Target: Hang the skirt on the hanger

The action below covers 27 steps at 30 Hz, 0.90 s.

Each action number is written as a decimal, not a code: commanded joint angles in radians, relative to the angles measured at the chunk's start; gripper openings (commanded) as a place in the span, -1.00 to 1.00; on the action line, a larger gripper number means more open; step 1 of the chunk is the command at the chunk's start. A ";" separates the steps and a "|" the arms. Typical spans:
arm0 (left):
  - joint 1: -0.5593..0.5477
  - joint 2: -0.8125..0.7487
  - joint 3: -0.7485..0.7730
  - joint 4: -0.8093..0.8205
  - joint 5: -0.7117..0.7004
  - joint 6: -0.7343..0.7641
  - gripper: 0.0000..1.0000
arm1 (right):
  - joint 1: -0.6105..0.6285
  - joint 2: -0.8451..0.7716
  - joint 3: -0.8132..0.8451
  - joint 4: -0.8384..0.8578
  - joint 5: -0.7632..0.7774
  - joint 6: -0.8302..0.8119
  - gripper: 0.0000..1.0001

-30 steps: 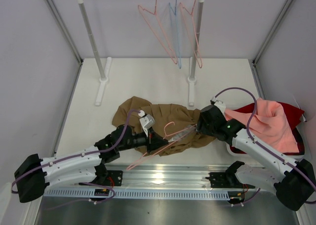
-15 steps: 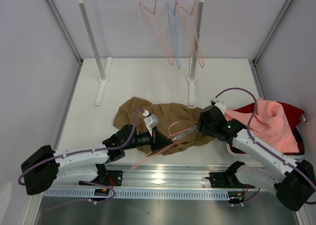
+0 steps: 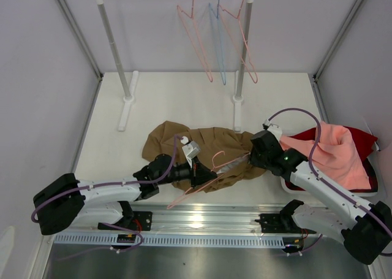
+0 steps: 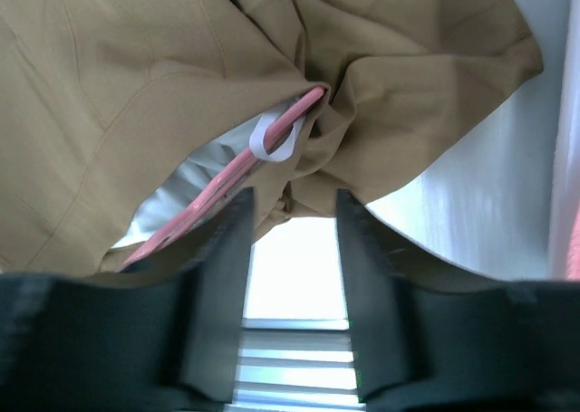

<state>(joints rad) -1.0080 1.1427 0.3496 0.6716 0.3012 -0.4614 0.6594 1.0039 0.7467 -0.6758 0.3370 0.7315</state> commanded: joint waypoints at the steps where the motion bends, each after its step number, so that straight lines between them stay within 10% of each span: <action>1: -0.009 -0.006 0.025 0.071 0.024 -0.008 -1.00 | -0.018 -0.007 0.025 0.056 0.051 -0.035 -0.32; 27: -0.009 -0.006 0.043 0.019 0.027 0.010 -1.00 | -0.066 0.012 -0.009 0.231 -0.009 -0.228 -0.37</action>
<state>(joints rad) -1.0080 1.1427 0.3500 0.6628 0.3016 -0.4625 0.6006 1.0279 0.7395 -0.4881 0.3248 0.5262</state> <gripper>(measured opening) 0.036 0.312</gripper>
